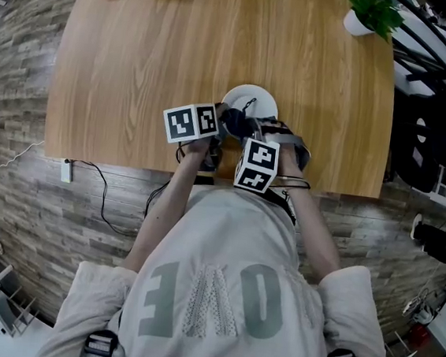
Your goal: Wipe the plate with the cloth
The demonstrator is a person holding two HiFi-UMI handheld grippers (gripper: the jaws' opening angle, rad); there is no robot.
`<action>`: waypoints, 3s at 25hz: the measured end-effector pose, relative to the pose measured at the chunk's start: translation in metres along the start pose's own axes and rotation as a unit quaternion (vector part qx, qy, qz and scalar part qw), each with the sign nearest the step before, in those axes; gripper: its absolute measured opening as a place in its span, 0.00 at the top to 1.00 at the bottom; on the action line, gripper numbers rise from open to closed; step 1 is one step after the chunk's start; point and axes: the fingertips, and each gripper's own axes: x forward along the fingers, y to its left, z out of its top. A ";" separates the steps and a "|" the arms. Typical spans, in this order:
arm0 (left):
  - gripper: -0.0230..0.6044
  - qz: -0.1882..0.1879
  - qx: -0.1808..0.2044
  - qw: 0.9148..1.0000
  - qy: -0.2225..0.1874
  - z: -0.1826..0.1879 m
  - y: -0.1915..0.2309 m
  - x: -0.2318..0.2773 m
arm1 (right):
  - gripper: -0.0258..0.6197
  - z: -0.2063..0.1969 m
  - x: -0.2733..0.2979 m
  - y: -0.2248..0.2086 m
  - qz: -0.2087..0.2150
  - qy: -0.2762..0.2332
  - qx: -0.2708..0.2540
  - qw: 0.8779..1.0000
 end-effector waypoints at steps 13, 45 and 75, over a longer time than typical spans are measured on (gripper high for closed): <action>0.89 -0.003 0.037 0.999 0.004 -0.002 -0.006 -0.001 | 0.87 0.005 -0.015 0.011 0.013 -0.015 0.010 1.000; 0.96 0.065 0.034 0.997 -0.011 -0.007 0.051 -0.047 | 0.87 0.039 0.013 -0.052 -0.032 -0.008 -0.028 0.999; 0.96 -0.053 0.344 0.832 -0.432 0.180 -0.193 -0.253 | 0.87 0.004 -0.269 -0.168 -0.310 -0.473 0.447 0.693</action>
